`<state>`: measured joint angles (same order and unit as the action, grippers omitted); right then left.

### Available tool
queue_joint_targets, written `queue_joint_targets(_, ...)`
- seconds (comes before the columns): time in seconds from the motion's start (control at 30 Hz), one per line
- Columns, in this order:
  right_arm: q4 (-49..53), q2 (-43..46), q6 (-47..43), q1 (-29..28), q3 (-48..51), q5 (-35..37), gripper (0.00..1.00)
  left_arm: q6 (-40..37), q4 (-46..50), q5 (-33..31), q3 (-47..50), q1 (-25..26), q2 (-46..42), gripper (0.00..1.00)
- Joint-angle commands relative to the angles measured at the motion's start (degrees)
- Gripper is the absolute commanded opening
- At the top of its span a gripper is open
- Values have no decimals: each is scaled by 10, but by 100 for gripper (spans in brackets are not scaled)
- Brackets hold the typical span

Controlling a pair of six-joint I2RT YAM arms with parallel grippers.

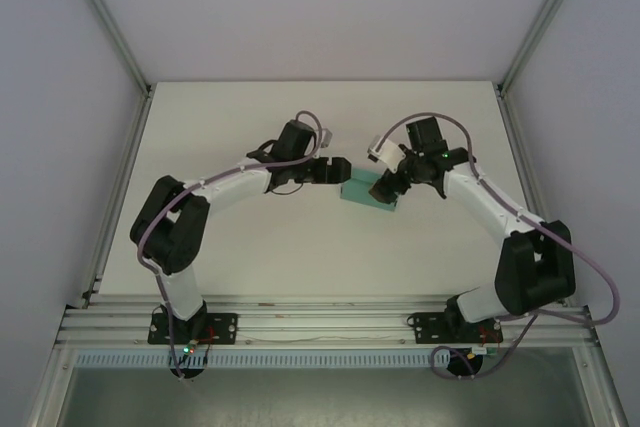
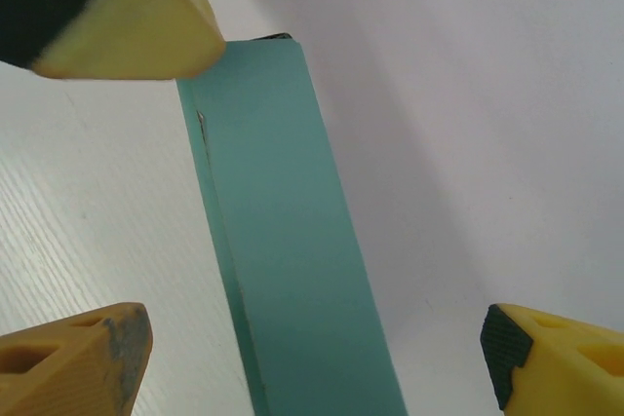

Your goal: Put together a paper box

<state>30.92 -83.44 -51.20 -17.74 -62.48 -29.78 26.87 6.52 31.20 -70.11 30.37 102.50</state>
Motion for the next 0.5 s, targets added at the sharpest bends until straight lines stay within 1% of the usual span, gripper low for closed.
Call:
queue_joint_targets(0.0,50,-25,-59,-1,-16,29,88,-12,23,-21,-21,-15,-38,93)
queue_joint_targets(0.03,55,-34,-62,-1,-21,35,88,-12,22,-25,-18,-18,-43,97)
queue_joint_targets(0.07,65,-44,-67,-1,-27,37,87,-12,19,-26,-14,-22,-48,100)
queue_joint_targets(0.17,103,-73,-79,-1,-52,23,84,-12,23,-35,-8,-29,-56,100)
queue_joint_targets(0.27,125,-102,-86,0,-70,19,78,-10,26,-40,9,-34,-63,100)
queue_joint_targets(0.4,127,-137,-69,-5,-86,43,65,-3,20,-54,53,-45,-83,100)
queue_joint_targets(0.47,114,-139,-59,-13,-85,60,57,-2,21,-65,77,-51,-96,100)
